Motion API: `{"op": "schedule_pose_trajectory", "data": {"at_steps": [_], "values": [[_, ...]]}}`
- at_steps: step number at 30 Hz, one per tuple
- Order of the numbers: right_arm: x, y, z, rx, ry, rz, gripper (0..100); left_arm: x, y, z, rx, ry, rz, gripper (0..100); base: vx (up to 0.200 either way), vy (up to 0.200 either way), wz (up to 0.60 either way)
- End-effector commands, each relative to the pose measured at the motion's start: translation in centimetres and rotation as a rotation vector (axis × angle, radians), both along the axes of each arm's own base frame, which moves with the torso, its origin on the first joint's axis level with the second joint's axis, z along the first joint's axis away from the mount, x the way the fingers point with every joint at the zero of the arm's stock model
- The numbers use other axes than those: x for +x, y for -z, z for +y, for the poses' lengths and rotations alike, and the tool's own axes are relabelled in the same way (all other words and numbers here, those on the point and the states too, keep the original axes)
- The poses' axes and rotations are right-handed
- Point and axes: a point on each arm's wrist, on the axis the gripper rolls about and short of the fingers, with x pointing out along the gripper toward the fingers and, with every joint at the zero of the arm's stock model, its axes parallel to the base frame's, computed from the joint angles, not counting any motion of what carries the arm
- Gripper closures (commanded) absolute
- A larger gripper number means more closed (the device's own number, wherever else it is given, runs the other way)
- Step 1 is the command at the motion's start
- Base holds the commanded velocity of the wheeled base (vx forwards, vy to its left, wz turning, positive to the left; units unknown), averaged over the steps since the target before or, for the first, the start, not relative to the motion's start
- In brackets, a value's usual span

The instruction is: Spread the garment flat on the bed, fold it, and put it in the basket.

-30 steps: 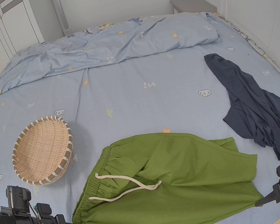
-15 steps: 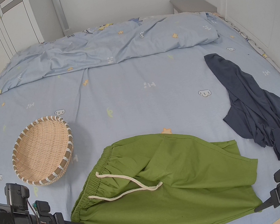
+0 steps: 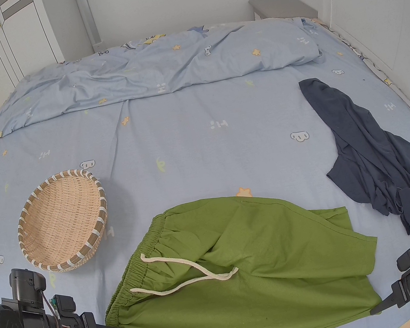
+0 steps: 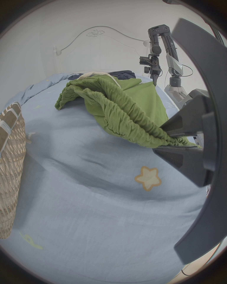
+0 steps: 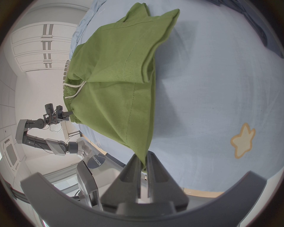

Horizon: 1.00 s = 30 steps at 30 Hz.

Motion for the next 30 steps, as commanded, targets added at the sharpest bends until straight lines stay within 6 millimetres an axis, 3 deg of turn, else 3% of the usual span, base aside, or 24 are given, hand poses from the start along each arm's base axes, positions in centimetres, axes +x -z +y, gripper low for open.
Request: {"op": "schedule_pose_trajectory", "data": {"at_steps": [1, 3, 4, 10, 15, 17, 19, 20, 24, 26, 27, 29, 30], "values": [[0.1, 0.1, 0.0, 0.002, -0.002, 0.005, 0, 0.1, 0.2, 0.0, -0.002, 0.0, 0.014, 100, 0.0, 0.0, 0.0], [0.1, 0.1, 0.0, 0.002, -0.005, 0.003, 0, 0.0, 0.3, 0.0, -0.001, 0.001, 0.014, 100, 0.0, 0.0, 0.0], [0.1, 0.1, 0.0, 0.002, -0.005, 0.002, 0, 0.1, 0.2, 0.0, 0.0, 0.003, 0.011, 0, 0.0, 0.0, 0.0], [-0.2, 0.1, -0.1, 0.004, 0.003, -0.019, 0, -0.1, -0.2, 0.0, 0.0, 0.002, -0.012, 0, 0.0, 0.0, 0.0], [-0.6, -0.2, -0.2, 0.006, 0.01, -0.09, 0, -1.1, -2.2, -0.1, 0.001, -0.004, -0.115, 0, 0.0, 0.0, 0.0], [-0.8, -0.7, -0.5, 0.008, 0.033, -0.177, 0, -2.3, -4.4, -0.2, -0.001, -0.014, -0.197, 0, 0.0, 0.0, 0.0], [-0.8, -0.7, -0.5, 0.008, 0.033, -0.177, 0, -2.3, -4.4, -0.2, -0.001, -0.014, -0.197, 0, 0.0, 0.0, 0.0], [-1.0, -1.5, -0.9, 0.007, 0.058, -0.277, 0, -3.4, -7.4, -0.5, -0.014, -0.014, -0.268, 0, 0.0, 0.0, 0.0], [-0.8, -2.8, -1.3, 0.002, 0.091, -0.406, 0, -4.6, -11.9, -1.9, -0.047, 0.058, -0.32, 0, 0.0, 0.0, 0.0], [-0.1, -3.7, -1.4, -0.001, 0.101, -0.472, 0, -4.4, -14.1, -2.5, -0.06, 0.097, -0.349, 0, 0.0, 0.0, 0.0], [0.0, -3.7, -1.5, -0.003, 0.103, -0.475, 0, -4.4, -14.3, -2.5, -0.061, 0.1, -0.352, 0, 0.0, 0.0, 0.0], [1.7, -5.3, -1.7, -0.004, 0.11, -0.562, 0, -3.3, -17.2, -3.3, -0.08, 0.135, -0.411, 0, 0.0, 0.0, 0.0], [1.9, -5.5, -1.7, -0.005, 0.11, -0.573, 0, -2.8, -17.4, -3.4, -0.083, 0.137, -0.407, 0, 0.0, 0.0, 0.0]]}}
